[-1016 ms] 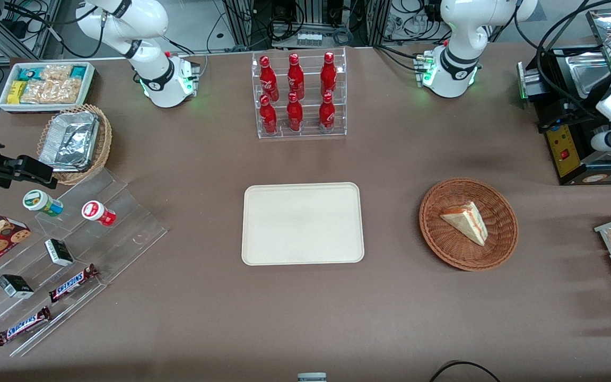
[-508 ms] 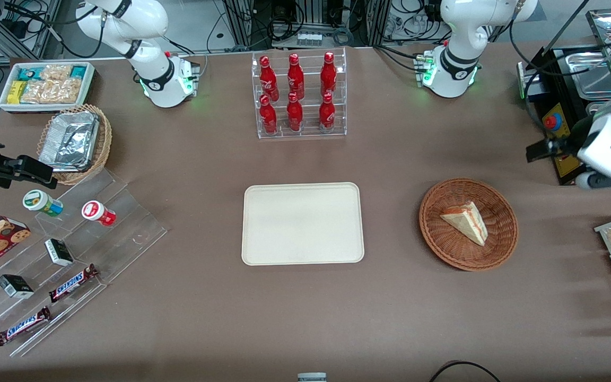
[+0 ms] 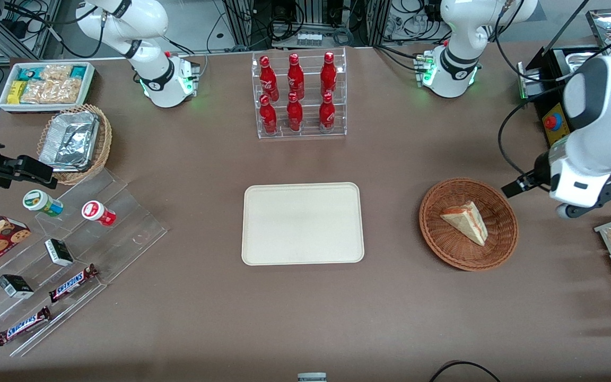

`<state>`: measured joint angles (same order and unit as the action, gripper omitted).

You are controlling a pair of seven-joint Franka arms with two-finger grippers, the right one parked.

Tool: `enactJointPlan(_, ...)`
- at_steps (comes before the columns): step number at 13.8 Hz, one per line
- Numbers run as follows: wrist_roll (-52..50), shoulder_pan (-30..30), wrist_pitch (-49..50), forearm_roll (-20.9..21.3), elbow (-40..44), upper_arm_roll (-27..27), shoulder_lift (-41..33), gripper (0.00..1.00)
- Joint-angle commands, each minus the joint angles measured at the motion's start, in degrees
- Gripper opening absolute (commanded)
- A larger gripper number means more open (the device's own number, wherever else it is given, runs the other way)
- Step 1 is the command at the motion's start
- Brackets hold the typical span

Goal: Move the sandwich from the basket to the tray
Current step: 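Move the left gripper over the wicker basket above the wrapped sandwich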

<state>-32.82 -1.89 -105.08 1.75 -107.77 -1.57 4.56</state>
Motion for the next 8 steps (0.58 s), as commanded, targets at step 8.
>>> enactJointPlan(8,-12.7,-1.1,-25.2,-0.7,-20.3,-1.9,-3.2,0.99)
